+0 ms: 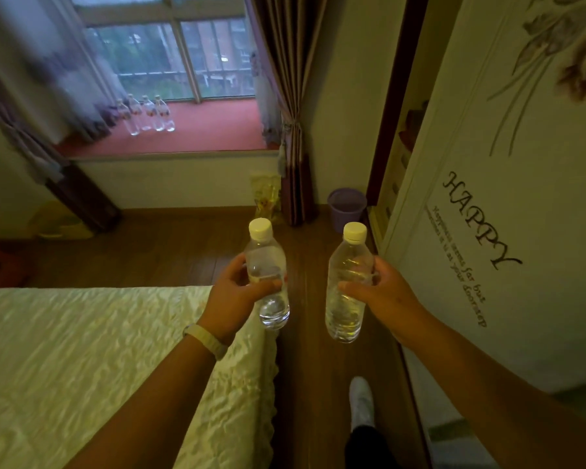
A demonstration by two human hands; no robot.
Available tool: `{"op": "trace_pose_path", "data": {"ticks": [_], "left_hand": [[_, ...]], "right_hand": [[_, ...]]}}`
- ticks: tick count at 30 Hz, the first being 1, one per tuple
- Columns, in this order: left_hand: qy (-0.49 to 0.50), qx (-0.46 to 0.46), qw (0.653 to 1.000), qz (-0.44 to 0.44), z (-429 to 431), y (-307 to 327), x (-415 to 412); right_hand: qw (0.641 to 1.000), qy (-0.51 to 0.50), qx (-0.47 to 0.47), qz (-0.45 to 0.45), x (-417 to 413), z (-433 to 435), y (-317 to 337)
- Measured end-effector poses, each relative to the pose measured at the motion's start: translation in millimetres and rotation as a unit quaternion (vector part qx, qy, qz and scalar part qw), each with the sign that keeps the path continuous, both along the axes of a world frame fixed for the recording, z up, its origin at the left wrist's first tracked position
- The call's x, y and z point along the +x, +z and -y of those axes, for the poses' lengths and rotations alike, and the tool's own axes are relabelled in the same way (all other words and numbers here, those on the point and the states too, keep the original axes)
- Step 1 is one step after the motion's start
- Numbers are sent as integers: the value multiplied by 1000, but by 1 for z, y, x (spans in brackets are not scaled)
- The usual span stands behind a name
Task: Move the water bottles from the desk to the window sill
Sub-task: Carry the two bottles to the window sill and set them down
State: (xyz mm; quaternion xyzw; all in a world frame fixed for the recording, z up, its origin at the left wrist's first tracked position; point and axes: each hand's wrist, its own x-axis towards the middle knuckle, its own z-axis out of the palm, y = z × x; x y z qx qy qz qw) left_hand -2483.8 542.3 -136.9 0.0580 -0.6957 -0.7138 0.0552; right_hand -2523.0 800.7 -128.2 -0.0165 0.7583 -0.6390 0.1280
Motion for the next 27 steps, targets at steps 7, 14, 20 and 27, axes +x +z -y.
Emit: {"op": "trace_pose_path", "data": {"ticks": [7, 14, 20, 27], "left_hand": [[52, -6, 999, 14, -11, -6, -108], [64, -9, 998, 16, -36, 18, -219], [84, -3, 996, 12, -32, 30, -281], [101, 5, 995, 27, 11, 13, -357]], "right_hand": [[999, 37, -28, 7, -127, -2, -17], [997, 72, -38, -3, -256, -23, 0], [995, 86, -37, -17, -328, -15, 10], [994, 100, -34, -8, -410, 28, 2]]}}
